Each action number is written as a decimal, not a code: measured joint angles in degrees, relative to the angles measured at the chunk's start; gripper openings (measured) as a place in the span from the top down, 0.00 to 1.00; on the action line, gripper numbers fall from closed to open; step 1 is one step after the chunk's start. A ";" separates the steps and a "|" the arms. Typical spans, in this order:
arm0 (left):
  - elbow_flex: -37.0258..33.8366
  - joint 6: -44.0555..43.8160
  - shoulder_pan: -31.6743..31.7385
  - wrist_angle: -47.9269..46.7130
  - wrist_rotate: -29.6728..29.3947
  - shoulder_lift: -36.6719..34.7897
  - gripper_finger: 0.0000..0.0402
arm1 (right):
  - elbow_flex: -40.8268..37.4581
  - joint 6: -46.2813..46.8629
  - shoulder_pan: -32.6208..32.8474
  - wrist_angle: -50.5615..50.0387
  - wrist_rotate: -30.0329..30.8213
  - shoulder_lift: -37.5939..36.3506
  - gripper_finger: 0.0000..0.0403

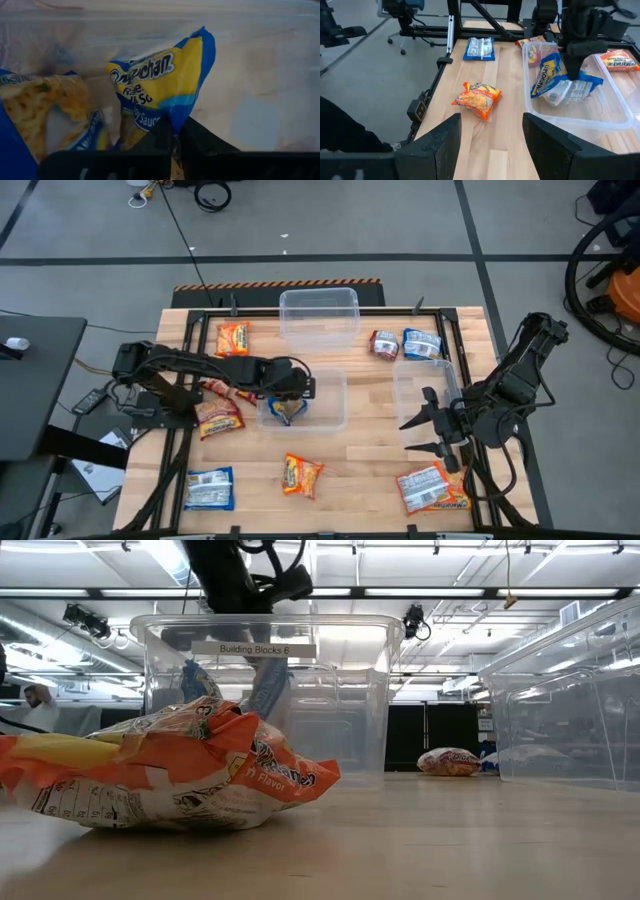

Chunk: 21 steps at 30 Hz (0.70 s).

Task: Sort Maruchan noodles
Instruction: Put the blue noodle pack into the bottom left transparent bin

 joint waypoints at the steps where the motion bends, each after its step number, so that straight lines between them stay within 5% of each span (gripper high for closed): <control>1: -0.15 0.00 0.00 0.07 -0.32 0.04 0.93 | 0.00 0.24 -0.12 0.00 0.00 0.00 0.46; 13: -0.37 0.71 0.00 -8.01 0.85 0.01 0.93 | 0.00 1.36 -2.45 0.02 0.00 0.00 0.46; 21: -0.35 5.10 -0.04 -10.75 1.57 0.01 0.81 | 0.00 1.41 -3.66 0.11 -0.02 0.00 0.46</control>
